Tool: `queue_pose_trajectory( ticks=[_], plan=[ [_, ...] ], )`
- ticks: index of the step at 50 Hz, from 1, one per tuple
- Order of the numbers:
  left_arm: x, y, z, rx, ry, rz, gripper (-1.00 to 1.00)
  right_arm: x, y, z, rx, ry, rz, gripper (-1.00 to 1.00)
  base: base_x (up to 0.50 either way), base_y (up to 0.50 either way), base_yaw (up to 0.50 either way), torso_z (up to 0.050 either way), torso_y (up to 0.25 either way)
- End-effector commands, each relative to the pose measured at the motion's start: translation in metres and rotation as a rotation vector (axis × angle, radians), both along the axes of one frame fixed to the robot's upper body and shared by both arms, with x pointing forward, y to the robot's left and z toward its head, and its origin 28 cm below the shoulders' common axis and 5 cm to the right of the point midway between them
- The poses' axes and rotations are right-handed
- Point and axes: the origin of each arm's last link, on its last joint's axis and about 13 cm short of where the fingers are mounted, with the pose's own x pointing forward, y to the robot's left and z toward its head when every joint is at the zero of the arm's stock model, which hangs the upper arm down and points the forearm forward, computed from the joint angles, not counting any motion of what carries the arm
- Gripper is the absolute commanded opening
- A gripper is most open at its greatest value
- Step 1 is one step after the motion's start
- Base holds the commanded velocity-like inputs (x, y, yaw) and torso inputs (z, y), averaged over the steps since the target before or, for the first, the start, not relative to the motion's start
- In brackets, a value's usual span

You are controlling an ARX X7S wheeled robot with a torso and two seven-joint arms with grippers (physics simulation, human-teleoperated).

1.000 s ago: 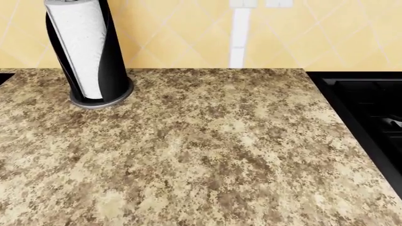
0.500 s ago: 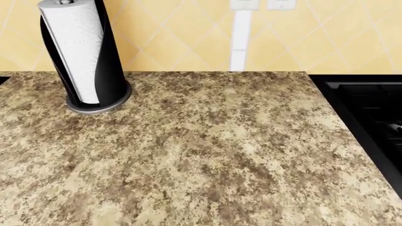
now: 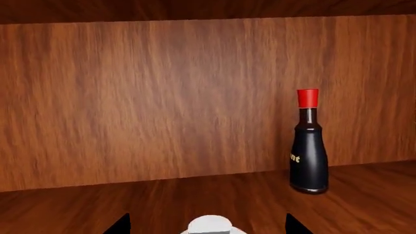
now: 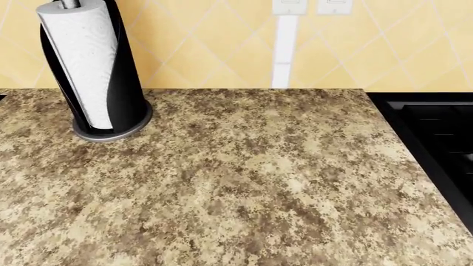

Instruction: Pick and place the shaker into the drawer. Then close the cabinet.

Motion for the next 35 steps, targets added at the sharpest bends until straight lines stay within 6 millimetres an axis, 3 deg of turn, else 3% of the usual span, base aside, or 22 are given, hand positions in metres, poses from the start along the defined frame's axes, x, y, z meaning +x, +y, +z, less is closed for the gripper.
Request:
queue_pose_trajectory(
  ticks=[1,30,31,35],
  plan=[
    [0.005,-0.004,-0.008,-0.033,0.074,-0.017,1.00,0.000,-0.002,0.000,0.003,0.005,-0.011,1.00,0.00,0.00,0.00,0.000,0.000],
    [0.019,-0.007,-0.028,0.012,0.222,-0.016,1.00,0.002,-0.003,-0.002,0.005,0.008,-0.013,1.00,0.00,0.00,0.00,0.000,0.000],
    [0.019,-0.006,-0.028,0.014,0.222,-0.010,-1.00,0.002,-0.003,-0.002,0.005,0.008,-0.013,1.00,0.00,0.00,0.00,0.000,0.000],
    [0.019,-0.006,-0.028,0.020,0.222,-0.007,-1.00,0.002,-0.003,-0.002,0.005,0.009,-0.015,1.00,0.00,0.00,0.00,0.000,0.000]
  ],
)
